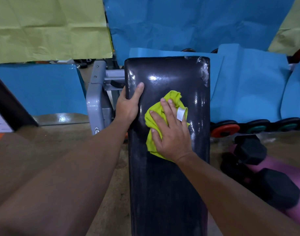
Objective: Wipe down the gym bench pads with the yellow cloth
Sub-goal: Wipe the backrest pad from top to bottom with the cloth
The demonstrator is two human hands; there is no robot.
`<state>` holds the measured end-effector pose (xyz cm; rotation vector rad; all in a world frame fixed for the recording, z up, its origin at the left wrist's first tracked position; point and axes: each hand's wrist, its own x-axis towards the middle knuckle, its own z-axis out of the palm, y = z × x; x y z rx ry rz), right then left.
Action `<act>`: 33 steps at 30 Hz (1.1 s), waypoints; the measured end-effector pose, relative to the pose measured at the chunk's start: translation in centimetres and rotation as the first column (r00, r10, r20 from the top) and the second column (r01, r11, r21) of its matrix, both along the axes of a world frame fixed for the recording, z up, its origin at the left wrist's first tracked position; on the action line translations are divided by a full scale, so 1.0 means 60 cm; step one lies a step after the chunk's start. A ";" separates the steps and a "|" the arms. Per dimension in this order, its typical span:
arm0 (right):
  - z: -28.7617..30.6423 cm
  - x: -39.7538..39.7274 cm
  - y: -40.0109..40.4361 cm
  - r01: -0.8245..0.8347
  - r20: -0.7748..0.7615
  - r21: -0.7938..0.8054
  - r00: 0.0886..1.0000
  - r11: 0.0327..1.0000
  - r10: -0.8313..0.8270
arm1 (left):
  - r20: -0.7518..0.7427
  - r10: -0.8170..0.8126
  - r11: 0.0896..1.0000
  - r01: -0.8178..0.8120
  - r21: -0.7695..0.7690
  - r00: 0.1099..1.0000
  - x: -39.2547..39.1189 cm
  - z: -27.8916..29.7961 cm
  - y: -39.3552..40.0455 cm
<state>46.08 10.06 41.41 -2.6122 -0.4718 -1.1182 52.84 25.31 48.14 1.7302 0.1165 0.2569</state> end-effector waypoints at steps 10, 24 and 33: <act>-0.014 -0.012 -0.030 0.028 0.023 0.040 0.999 0.999 -0.029 | 0.023 0.081 0.997 -0.081 -0.002 0.996 0.006 -0.007 -0.005; -0.017 -0.005 -0.069 0.183 0.027 0.171 0.981 0.968 -0.190 | 0.047 0.104 0.994 -0.105 0.007 0.993 0.006 -0.014 -0.008; -0.032 -0.016 -0.069 0.073 0.049 0.113 0.996 0.991 -0.079 | 0.051 0.101 0.995 -0.101 0.004 0.994 0.009 -0.012 -0.008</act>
